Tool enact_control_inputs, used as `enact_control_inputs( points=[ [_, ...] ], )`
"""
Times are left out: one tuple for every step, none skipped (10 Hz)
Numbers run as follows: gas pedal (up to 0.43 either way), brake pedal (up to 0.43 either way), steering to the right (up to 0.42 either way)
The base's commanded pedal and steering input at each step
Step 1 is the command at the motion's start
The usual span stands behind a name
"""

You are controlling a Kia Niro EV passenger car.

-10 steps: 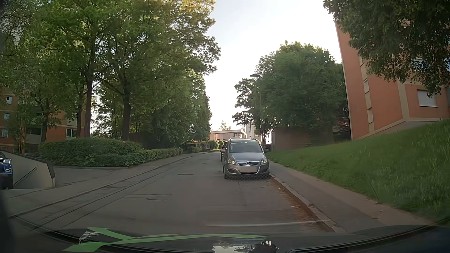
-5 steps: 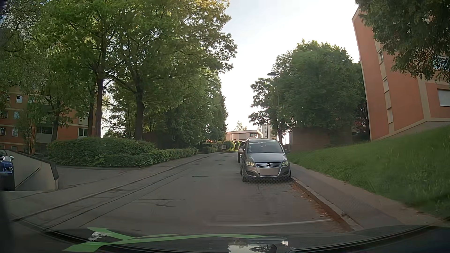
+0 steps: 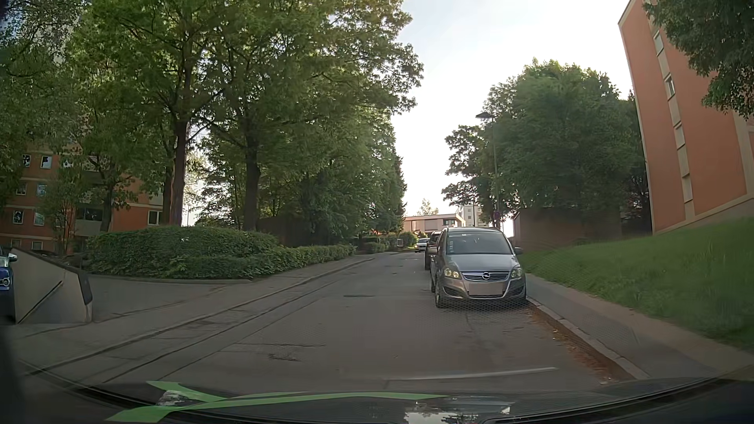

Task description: Follow the waypoints while adhering to traffic rules and regulations

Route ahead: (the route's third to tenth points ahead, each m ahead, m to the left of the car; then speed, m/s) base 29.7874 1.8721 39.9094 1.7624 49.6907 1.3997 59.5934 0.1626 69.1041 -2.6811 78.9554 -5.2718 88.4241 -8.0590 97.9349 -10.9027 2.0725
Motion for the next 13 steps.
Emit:
enact_control_inputs(
  points=[
    [0.000, 0.000, 0.101],
    [0.000, 0.000, 0.146],
    [0.000, 0.000, 0.197],
    [0.000, 0.000, 0.266],
    [0.000, 0.000, 0.306],
    [0.110, 0.000, 0.343],
    [0.157, 0.000, 0.355],
    [0.157, 0.000, 0.338],
    [0.157, 0.000, 0.308],
    [0.157, 0.000, 0.258],
    [0.177, 0.000, 0.230],
    [0.177, 0.000, 0.198],
    [0.177, 0.000, 0.175]
  ],
)
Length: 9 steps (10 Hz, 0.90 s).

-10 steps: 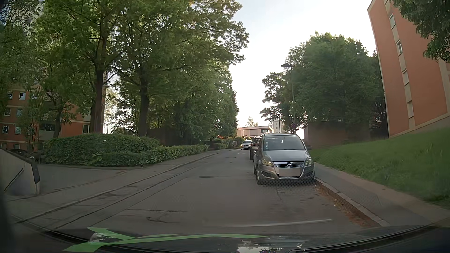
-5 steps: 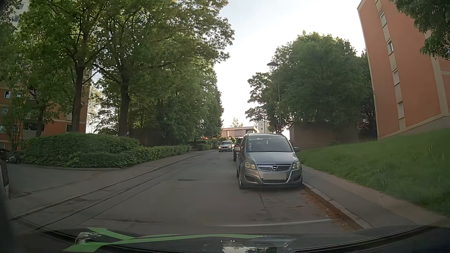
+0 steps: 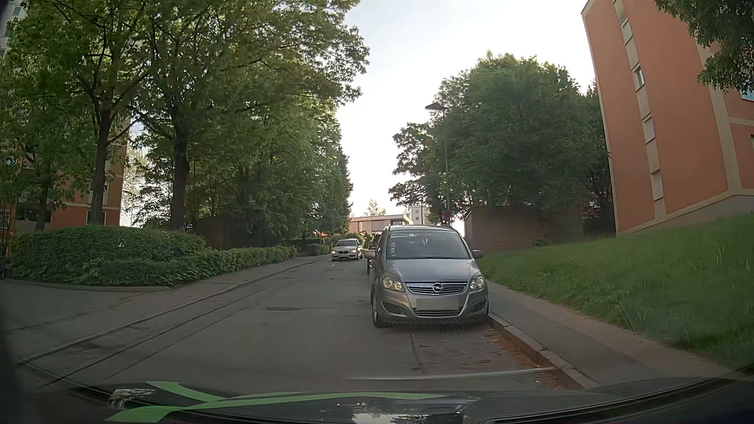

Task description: Follow the waypoints while adhering to traffic rules and regulations

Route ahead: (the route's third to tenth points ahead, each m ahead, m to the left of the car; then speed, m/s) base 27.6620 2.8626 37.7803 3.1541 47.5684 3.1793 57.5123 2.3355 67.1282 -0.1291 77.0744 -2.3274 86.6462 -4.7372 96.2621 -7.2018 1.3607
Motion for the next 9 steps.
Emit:
enact_control_inputs(
  points=[
    [0.087, 0.000, 0.154],
    [0.000, 0.000, 0.140],
    [0.000, 0.000, 0.123],
    [0.000, 0.079, 0.112],
    [0.000, 0.165, 0.098],
    [0.000, 0.201, 0.084],
    [0.000, 0.226, 0.071],
    [0.000, 0.238, 0.064],
    [0.000, 0.250, 0.050]
  ],
)
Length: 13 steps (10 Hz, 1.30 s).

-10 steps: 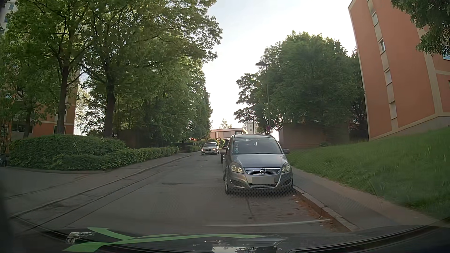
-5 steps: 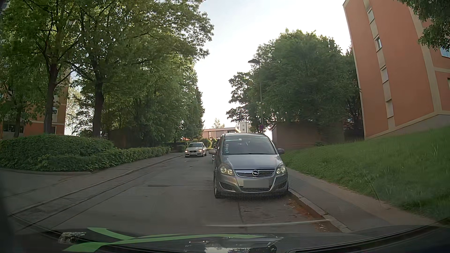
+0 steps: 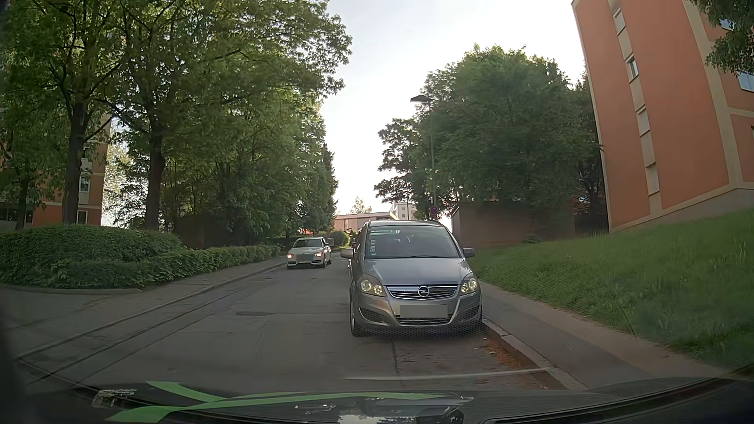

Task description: Follow the waypoints while adhering to traffic rules and regulations

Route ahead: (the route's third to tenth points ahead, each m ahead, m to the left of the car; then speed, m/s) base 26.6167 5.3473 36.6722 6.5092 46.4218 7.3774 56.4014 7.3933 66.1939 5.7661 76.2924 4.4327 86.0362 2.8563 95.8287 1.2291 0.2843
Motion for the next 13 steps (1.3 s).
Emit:
enact_control_inputs(
  points=[
    [0.000, 0.268, 0.035],
    [0.000, 0.274, 0.024],
    [0.000, 0.274, 0.020],
    [0.000, 0.274, 0.020],
    [0.000, 0.274, 0.017],
    [0.000, 0.280, 0.008],
    [0.000, 0.280, -0.002],
    [0.000, 0.280, -0.006],
    [0.000, 0.280, -0.007],
    [0.000, 0.280, -0.002],
    [0.000, 0.280, 0.008],
    [0.000, 0.280, 0.017],
    [0.000, 0.280, 0.017]
  ],
)
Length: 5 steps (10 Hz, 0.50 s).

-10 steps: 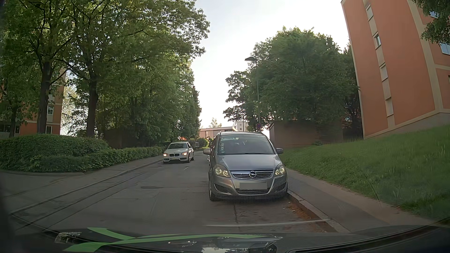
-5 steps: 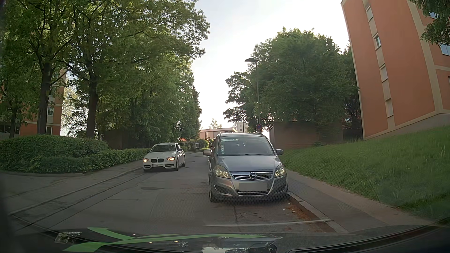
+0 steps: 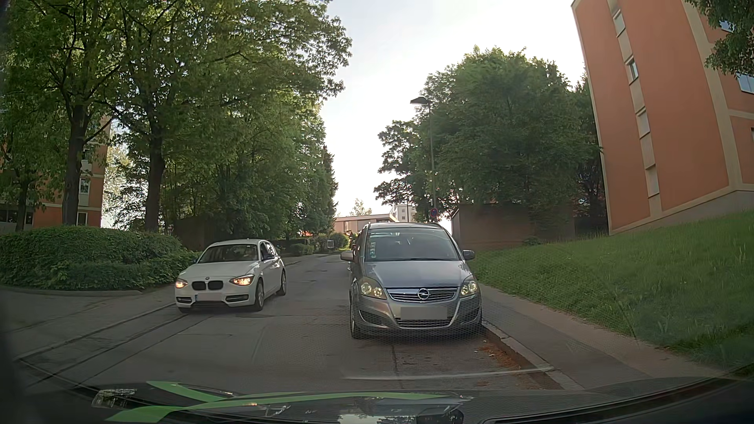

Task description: Follow the waypoints while adhering to traffic rules and regulations

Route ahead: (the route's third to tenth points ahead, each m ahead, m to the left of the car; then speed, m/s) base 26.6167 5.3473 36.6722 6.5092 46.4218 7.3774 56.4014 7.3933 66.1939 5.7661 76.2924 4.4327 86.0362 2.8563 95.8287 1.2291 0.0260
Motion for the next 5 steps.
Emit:
enact_control_inputs(
  points=[
    [0.000, 0.280, 0.016],
    [0.000, 0.274, 0.016],
    [0.000, 0.256, 0.010],
    [0.000, 0.207, 0.005],
    [0.000, 0.000, 0.000]
  ],
)
